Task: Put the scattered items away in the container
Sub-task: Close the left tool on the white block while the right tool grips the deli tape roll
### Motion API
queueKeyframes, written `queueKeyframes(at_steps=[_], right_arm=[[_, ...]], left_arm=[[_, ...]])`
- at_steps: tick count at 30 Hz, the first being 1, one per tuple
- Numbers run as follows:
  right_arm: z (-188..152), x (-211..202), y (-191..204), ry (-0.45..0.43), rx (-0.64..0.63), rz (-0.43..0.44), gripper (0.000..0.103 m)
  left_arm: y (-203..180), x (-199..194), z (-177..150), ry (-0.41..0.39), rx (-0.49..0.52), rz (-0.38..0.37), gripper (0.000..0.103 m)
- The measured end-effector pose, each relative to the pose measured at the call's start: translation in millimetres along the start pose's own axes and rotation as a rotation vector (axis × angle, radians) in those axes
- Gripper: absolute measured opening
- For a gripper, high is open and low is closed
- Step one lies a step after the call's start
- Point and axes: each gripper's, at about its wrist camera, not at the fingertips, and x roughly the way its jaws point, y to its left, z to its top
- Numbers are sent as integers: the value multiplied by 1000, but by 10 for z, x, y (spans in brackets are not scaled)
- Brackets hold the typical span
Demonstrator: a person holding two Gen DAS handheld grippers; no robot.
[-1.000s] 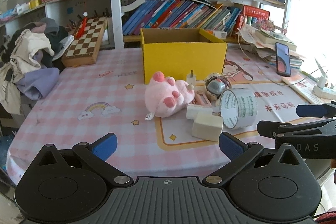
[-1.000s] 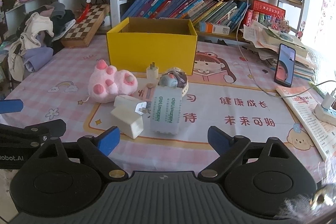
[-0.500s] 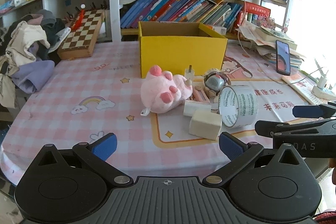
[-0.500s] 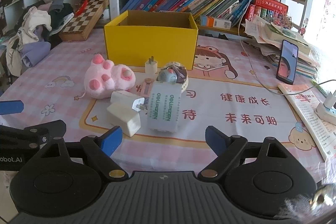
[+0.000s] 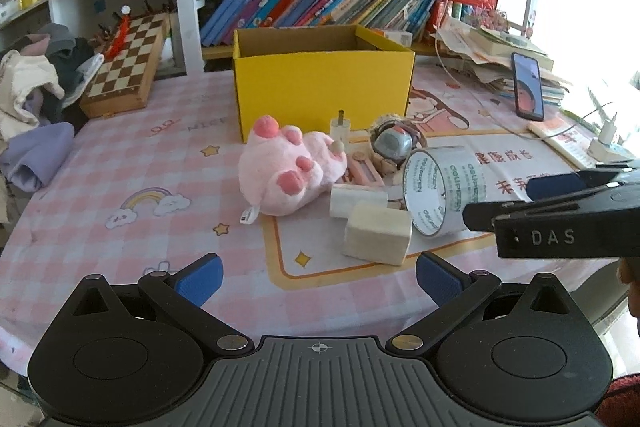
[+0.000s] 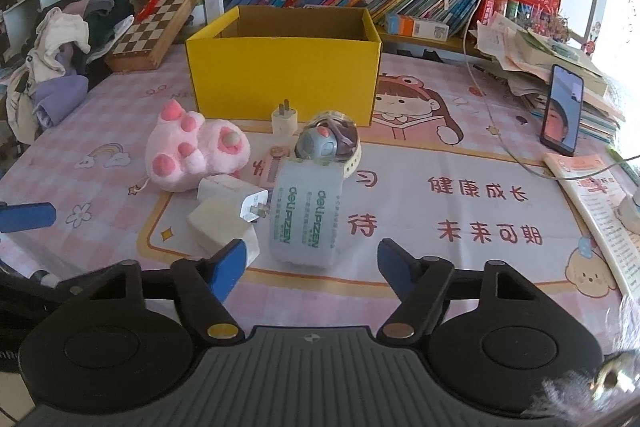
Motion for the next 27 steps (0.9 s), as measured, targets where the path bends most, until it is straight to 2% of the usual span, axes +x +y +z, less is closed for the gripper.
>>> queueKeyframes(at_steps=[11,20,27], right_arm=[[148,267,-57,38,-25,23,65],[259,436,-83,47,-58,61,60],[303,476,-183,46,-70,63,54]], left_arm=[[-85,245,47,32,34,-21,98],[-229,473,82,50,96,-43,85],[-367,636,116,48,147,-60,84]])
